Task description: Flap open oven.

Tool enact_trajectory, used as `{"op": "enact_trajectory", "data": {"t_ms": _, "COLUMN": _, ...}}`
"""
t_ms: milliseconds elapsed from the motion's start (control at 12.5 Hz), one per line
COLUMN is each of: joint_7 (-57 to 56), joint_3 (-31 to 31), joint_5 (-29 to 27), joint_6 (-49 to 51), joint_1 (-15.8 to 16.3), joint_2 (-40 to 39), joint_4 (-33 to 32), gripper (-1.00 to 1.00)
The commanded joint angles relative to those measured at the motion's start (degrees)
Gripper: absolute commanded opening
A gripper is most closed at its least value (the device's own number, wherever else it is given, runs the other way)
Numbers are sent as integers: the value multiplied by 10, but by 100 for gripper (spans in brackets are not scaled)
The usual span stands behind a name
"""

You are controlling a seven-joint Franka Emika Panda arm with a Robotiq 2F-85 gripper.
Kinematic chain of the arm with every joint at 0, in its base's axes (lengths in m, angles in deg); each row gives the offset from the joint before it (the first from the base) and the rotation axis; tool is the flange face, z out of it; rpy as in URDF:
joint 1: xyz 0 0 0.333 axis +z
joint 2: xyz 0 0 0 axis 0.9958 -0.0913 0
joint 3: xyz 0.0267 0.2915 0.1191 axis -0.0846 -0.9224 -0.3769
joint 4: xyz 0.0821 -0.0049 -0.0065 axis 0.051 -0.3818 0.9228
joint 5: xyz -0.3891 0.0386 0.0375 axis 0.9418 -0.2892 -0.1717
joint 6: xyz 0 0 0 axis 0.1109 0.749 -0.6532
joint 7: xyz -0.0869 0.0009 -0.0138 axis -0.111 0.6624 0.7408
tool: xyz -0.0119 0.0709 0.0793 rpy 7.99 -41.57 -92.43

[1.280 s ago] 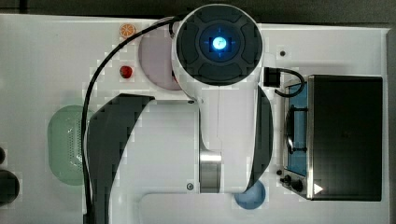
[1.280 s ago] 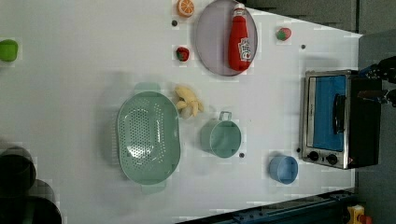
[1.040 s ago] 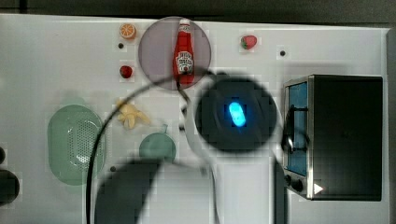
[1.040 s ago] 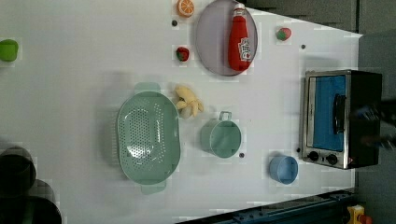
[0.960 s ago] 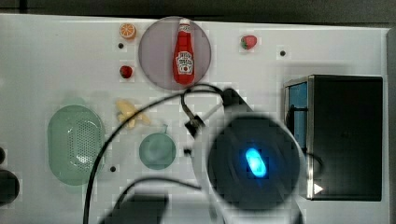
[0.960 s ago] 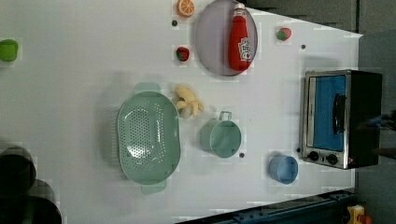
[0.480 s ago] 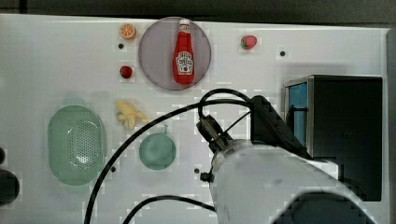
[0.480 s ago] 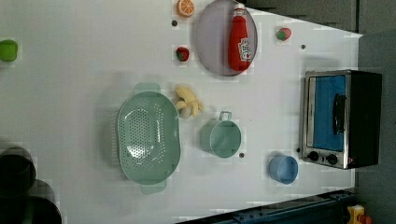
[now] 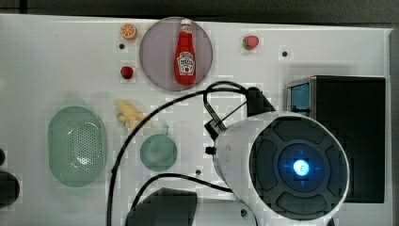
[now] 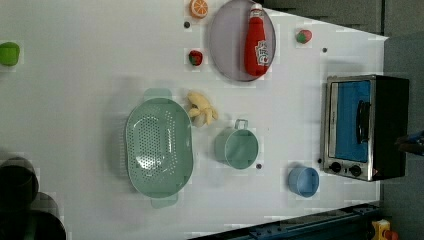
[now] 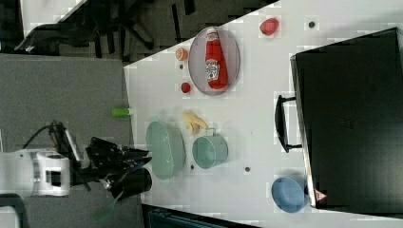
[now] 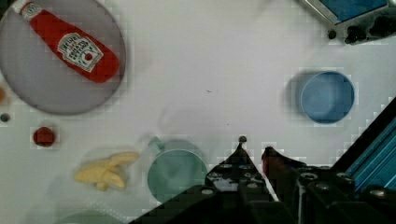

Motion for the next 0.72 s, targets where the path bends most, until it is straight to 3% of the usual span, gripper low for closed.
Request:
{"op": "enact_trajectory", "data": {"t_ms": 80, "joint_7": -53, "joint_3": 6, "joint_5": 3, "joint_6": 1, "joint_1": -10, "joint_2": 15, "joint_4": -8, "gripper": -65}}
{"op": "enact_trajectory", "data": {"t_ms": 320, "joint_7": -224, "joint_3": 30, "joint_5": 24, "joint_6": -9, "joint_1": -20, "joint_2": 15, "joint_4": -40, "gripper": -65}}
{"op": "enact_trajectory", "data": {"t_ms": 720, "joint_7": -465, "joint_3": 76, "joint_5": 149, "joint_6": -115, "joint_1": -32, "joint_2": 11, "joint_4": -93, "gripper": -65}}
